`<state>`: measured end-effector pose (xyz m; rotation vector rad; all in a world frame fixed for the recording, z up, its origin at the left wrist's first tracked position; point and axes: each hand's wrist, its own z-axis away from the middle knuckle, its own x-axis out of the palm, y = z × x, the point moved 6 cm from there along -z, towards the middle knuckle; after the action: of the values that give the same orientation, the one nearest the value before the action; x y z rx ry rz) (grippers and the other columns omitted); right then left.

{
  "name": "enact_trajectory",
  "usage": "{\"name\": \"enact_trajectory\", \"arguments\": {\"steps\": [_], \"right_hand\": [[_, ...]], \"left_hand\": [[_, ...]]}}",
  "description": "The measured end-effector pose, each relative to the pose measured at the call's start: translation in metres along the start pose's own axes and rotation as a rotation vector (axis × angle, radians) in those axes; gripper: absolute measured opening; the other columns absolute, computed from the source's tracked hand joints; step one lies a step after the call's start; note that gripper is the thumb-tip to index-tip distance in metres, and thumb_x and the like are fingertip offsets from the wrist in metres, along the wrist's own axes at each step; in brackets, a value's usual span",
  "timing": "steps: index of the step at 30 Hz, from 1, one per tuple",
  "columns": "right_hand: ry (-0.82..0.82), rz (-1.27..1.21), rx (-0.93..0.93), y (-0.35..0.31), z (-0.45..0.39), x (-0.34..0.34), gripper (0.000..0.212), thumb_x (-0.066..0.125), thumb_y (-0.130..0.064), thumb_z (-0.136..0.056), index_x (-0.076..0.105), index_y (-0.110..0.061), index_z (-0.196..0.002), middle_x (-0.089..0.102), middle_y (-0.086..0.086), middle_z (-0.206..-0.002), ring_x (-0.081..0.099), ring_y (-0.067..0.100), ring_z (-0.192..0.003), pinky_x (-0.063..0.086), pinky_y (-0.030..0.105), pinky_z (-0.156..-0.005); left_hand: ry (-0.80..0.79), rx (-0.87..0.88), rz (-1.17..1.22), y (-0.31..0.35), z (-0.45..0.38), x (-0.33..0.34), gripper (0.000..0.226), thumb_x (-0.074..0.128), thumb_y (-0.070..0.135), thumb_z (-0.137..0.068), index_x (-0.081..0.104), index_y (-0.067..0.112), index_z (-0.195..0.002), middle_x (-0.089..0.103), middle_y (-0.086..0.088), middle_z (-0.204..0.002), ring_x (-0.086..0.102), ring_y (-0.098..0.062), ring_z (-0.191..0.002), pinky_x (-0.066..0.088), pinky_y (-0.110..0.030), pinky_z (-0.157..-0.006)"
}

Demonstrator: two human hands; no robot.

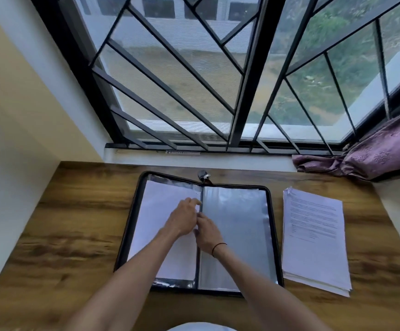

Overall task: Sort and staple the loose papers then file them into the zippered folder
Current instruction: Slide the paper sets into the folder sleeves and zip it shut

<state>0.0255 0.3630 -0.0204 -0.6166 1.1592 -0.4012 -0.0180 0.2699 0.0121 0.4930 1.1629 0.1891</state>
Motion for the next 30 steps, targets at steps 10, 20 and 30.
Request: {"name": "enact_trajectory", "arguments": {"steps": [10,20,30], "right_hand": [[0.261,-0.166,0.189,0.092,0.031,-0.063,0.029,0.052,0.002,-0.083,0.074,-0.013,-0.095,0.069,-0.001,-0.095,0.064,0.019,-0.090,0.052,0.036,-0.080],[0.497,-0.010,0.515,0.160,0.067,-0.124,0.028,0.060,-0.007,-0.089,0.062,-0.014,-0.116,0.058,0.008,-0.120,0.056,0.030,-0.110,0.051,0.039,-0.084],[0.760,0.099,0.799,0.250,0.129,-0.193,0.043,0.078,-0.011,-0.083,0.058,-0.010,-0.121,0.057,0.018,-0.123,0.049,0.041,-0.118,0.045,0.051,-0.091]], "left_hand": [[-0.279,0.101,-0.503,0.053,-0.025,0.048,0.060,0.053,0.042,-0.100,0.031,0.029,-0.154,0.024,-0.013,-0.160,0.021,-0.032,-0.151,0.029,-0.060,-0.112],[-0.241,0.229,-0.448,0.098,-0.031,0.083,0.086,0.068,0.055,-0.090,0.024,0.025,-0.158,0.006,-0.015,-0.169,0.016,-0.032,-0.155,0.031,-0.055,-0.115],[-0.278,0.247,-0.445,0.132,-0.038,0.106,0.118,0.079,0.054,-0.083,-0.002,0.028,-0.164,-0.006,-0.012,-0.171,0.001,-0.030,-0.159,0.018,-0.057,-0.123]]}}
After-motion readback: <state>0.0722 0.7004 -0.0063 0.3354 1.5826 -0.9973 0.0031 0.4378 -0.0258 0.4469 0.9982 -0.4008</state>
